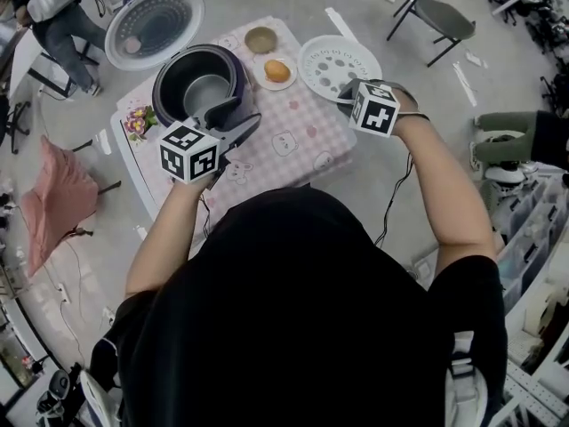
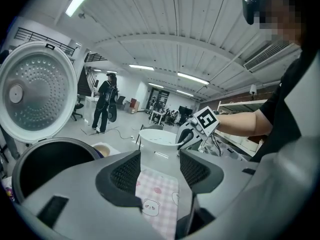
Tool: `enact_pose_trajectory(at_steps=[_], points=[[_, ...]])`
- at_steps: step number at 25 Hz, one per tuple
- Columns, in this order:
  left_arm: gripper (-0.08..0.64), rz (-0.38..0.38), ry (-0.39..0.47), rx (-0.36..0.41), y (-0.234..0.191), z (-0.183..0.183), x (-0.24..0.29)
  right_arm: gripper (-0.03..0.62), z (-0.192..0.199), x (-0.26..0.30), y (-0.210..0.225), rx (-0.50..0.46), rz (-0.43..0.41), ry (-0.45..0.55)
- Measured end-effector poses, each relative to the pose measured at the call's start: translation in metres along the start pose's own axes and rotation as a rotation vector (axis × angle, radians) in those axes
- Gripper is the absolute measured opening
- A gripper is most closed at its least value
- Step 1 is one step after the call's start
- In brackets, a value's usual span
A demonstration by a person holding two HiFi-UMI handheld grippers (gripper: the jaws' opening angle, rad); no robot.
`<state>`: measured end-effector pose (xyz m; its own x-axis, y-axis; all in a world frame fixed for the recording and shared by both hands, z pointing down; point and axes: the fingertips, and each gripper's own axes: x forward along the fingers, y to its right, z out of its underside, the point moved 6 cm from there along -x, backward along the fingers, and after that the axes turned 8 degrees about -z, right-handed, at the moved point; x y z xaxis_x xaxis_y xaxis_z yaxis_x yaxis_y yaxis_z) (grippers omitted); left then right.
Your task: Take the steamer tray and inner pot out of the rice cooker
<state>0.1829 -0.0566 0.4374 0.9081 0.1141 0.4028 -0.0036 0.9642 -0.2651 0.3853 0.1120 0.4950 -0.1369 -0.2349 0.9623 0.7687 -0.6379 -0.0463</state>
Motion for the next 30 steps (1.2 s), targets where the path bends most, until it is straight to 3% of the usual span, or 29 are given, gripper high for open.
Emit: enact_pose_trajectory(at_steps=[5,17,30], points=[[0.259,-0.006,-0.019,-0.003,0.013,0.0,0.0,0.038,0.006,0.025,-0.017,-0.005,-0.041,0.006],[0.259,-0.05,-0.068,-0.043,0.002,0.034,-0.006,0.038,-0.001,0.121,-0.047,-0.001,-0.126,0.022],[0.259,-0.094,-0.094,-0.095,-0.001,0.045,-0.012,0.038,0.004,0.176,-0.059,0.007,-0.198,0.005]])
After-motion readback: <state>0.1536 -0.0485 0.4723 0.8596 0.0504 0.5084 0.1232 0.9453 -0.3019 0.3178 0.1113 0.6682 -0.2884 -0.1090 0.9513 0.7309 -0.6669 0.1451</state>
